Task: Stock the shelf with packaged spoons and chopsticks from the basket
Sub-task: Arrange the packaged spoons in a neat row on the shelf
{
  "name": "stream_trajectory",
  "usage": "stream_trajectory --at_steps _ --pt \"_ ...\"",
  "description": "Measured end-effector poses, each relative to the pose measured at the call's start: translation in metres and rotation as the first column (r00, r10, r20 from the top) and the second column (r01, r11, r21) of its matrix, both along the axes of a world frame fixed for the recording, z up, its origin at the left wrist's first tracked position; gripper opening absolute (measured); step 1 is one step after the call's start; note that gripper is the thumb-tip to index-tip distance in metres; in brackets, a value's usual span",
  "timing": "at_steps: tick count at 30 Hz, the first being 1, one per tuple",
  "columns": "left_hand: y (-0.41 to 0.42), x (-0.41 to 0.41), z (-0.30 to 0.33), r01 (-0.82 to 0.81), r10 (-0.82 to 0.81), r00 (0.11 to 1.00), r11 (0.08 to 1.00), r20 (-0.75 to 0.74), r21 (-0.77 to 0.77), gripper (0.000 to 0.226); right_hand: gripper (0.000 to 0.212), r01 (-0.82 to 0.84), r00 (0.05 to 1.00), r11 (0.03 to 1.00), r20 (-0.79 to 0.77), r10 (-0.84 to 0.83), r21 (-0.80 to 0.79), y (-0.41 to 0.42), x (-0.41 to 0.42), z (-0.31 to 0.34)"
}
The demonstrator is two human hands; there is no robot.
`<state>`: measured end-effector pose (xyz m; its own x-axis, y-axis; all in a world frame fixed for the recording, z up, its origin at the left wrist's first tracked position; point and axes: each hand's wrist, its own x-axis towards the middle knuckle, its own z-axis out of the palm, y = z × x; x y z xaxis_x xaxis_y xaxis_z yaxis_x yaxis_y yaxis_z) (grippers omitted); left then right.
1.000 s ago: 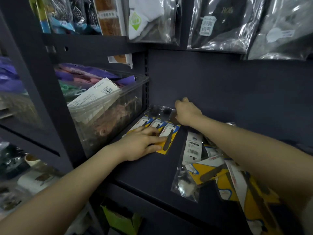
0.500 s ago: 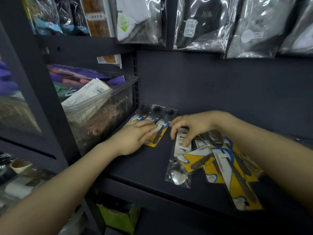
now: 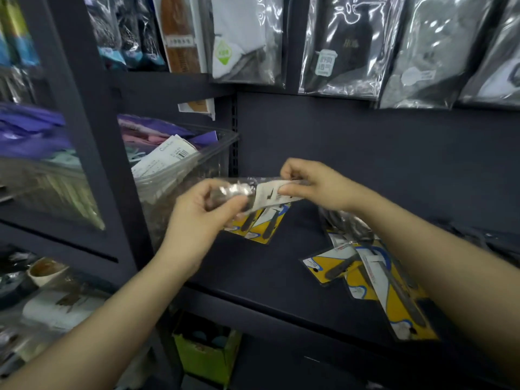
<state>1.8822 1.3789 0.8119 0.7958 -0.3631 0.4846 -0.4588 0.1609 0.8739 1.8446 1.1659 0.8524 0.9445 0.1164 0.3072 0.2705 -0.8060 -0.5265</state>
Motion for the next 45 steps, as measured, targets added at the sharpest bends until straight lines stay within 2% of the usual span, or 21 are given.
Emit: stream_trajectory --at_steps 1,2,4,5,7,8,10,12,14,16,19,22,26,29,32,34,36,39,41,43,45 --pt "0.004 -0.001 0.002 0.014 -0.018 0.999 0.996 -0.043 -0.084 0.016 0.016 -0.023 0.998 0.991 -0.05 0.03 0.131 0.006 -0.002 -0.002" --pt "0.008 -0.002 0.004 0.012 -0.014 1.0 0.994 -0.015 -0.106 0.018 0.013 -0.039 0.992 0.971 -0.108 0.066 0.237 0.013 -0.002 -0.004" --pt "0.016 -0.005 0.008 0.005 0.002 0.995 0.997 0.097 -0.081 0.021 0.012 -0.048 0.984 0.96 -0.15 0.093 0.277 0.029 -0.002 -0.01" --pt "0.019 -0.006 0.01 -0.001 0.01 0.99 0.998 0.141 -0.066 0.021 0.015 -0.028 0.992 0.976 -0.114 0.054 0.217 0.039 -0.001 -0.012" --pt "0.025 -0.007 0.015 -0.051 0.063 0.978 0.997 0.198 -0.064 0.021 0.018 0.062 0.99 0.996 0.119 -0.07 0.064 0.061 -0.002 -0.015" --pt "0.028 -0.007 0.018 -0.1 0.114 0.968 0.992 0.225 -0.072 0.023 0.019 0.125 0.962 0.989 0.233 -0.141 0.082 0.074 -0.005 -0.014" --pt "0.032 -0.006 0.024 -0.196 0.211 0.924 0.977 0.318 -0.079 0.018 0.022 0.123 0.925 0.943 0.307 -0.222 0.309 0.098 -0.014 -0.008" --pt "0.036 -0.008 0.03 -0.273 0.269 0.843 0.96 0.465 -0.061 0.01 0.021 -0.02 0.955 0.842 0.26 -0.143 0.539 0.121 -0.024 -0.001" --pt "0.038 -0.011 0.035 -0.334 0.299 0.752 0.941 0.587 -0.05 0.013 0.025 -0.051 0.974 0.769 0.201 -0.101 0.637 0.134 -0.032 0.005" --pt "0.036 -0.013 0.036 -0.352 0.289 0.696 0.935 0.657 -0.039 0.008 0.032 -0.024 0.972 0.758 0.193 -0.136 0.652 0.141 -0.037 0.01" --pt "0.03 -0.018 0.034 -0.33 0.262 0.694 0.944 0.671 -0.027 0.009 0.039 0.047 0.946 0.74 0.209 -0.249 0.671 0.147 -0.043 0.012" --pt "0.026 -0.019 0.035 -0.269 0.194 0.724 0.963 0.662 0.012 0.017 0.047 0.064 0.94 0.736 0.207 -0.272 0.674 0.15 -0.046 0.011" --pt "0.029 -0.007 0.033 -0.2 -0.015 0.748 0.948 0.664 0.247 0.035 0.029 0.138 0.918 0.715 0.182 -0.351 0.685 0.134 -0.037 0.01" --pt "0.034 0.004 0.016 -0.262 -0.09 0.769 0.859 0.633 0.44 0.048 0.022 0.184 0.942 0.556 0.016 -0.335 0.811 0.109 -0.027 0.009" --pt "0.04 0.011 0.0 -0.356 -0.071 0.758 0.788 0.649 0.502 0.053 0.019 0.262 0.938 0.42 -0.127 -0.321 0.869 0.092 -0.017 0.003" --pt "0.042 0.013 -0.005 -0.36 -0.07 0.781 0.762 0.621 0.539 0.052 0.017 0.318 0.931 0.383 -0.209 -0.298 0.867 0.086 -0.005 -0.005" --pt "0.042 0.014 -0.01 -0.348 -0.089 0.81 0.722 0.579 0.598 0.053 0.014 0.358 0.927 0.448 -0.255 -0.273 0.82 0.083 0.008 -0.015" --pt "0.038 0.016 -0.018 -0.35 -0.09 0.853 0.632 0.514 0.692 0.055 0.023 0.394 0.918 0.573 -0.279 -0.28 0.719 0.079 0.032 -0.03" --pt "0.035 0.017 -0.021 -0.359 -0.064 0.879 0.564 0.473 0.743 0.054 0.017 0.416 0.909 0.732 -0.233 -0.345 0.539 0.077 0.05 -0.037" --pt "0.033 0.018 -0.024 -0.377 -0.042 0.894 0.465 0.446 0.801 0.055 0.009 0.4 0.917 0.875 -0.112 -0.384 0.273 0.074 0.064 -0.039" --pt "0.032 0.02 -0.026 -0.388 -0.021 0.902 0.399 0.432 0.831 0.055 0.016 0.371 0.928 0.925 -0.064 -0.367 0.079 0.073 0.072 -0.039"
